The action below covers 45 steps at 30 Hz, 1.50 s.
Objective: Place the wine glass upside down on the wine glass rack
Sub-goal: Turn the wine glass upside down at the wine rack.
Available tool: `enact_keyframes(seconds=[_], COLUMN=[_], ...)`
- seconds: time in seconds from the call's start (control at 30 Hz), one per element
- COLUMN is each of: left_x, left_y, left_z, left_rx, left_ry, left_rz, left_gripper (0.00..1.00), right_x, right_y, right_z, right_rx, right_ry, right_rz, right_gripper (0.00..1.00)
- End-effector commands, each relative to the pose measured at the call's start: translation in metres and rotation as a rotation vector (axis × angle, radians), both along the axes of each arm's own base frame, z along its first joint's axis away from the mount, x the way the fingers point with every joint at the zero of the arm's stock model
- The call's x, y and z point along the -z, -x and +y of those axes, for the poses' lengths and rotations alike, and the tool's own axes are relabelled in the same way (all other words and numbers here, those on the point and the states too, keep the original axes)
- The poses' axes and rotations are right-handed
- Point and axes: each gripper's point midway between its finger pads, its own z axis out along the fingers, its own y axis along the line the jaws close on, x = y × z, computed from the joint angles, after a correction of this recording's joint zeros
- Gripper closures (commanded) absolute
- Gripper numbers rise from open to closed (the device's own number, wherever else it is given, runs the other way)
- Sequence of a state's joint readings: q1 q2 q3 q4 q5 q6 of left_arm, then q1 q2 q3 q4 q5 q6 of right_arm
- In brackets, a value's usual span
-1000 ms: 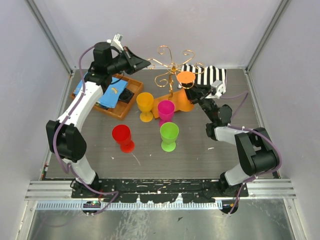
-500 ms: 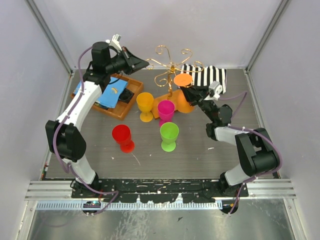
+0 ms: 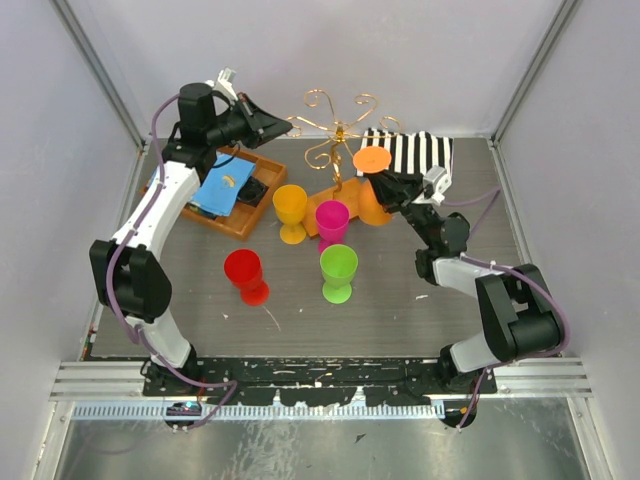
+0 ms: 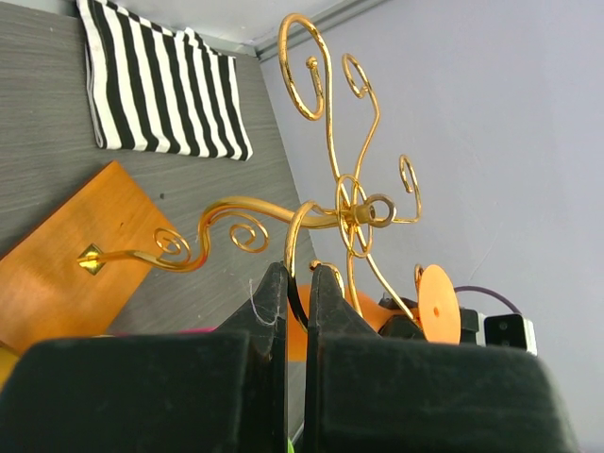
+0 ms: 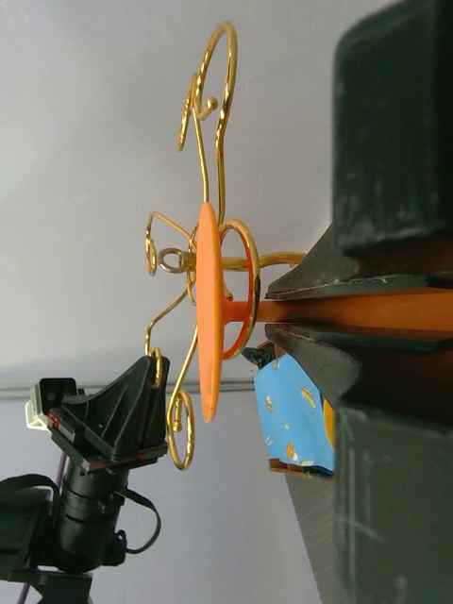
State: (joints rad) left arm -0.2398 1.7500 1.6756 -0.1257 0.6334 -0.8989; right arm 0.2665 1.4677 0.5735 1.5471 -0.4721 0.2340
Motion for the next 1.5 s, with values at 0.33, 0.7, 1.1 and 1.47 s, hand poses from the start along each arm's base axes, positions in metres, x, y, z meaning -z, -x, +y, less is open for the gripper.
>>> enact_keyframes(seconds=[0.33,0.7,1.1,1.47], left_x=[0.004,0.005,0.005,0.003], left_y=[-0.018,-0.017,-0.016,-0.015], left_z=[0.01,0.009,0.008,0.008], left_rx=[-0.012,-0.001,0.008,0.008], left_ry=[-0.045,-0.042,-0.04,-0.041], left_rz=[-0.067,-0.064,-0.064,-0.066], left_gripper=[1.0,1.0,0.86,0.78], right_x=[-0.04,-0.031,-0.02,-0.018], right_y=[-0.01,-0.028,-0.036,-0.027], right_z=[-0.011,-0.004,0.003,-0.006], right_rx=[0.088,0.074,0.048,0.083], right_ry=[-0.046,-0.032,-0.011,-0.021], right_rz=[-0.123,-0.081,-0.034,-0.036], right_gripper=[0.9,0.87,0.81,0.49])
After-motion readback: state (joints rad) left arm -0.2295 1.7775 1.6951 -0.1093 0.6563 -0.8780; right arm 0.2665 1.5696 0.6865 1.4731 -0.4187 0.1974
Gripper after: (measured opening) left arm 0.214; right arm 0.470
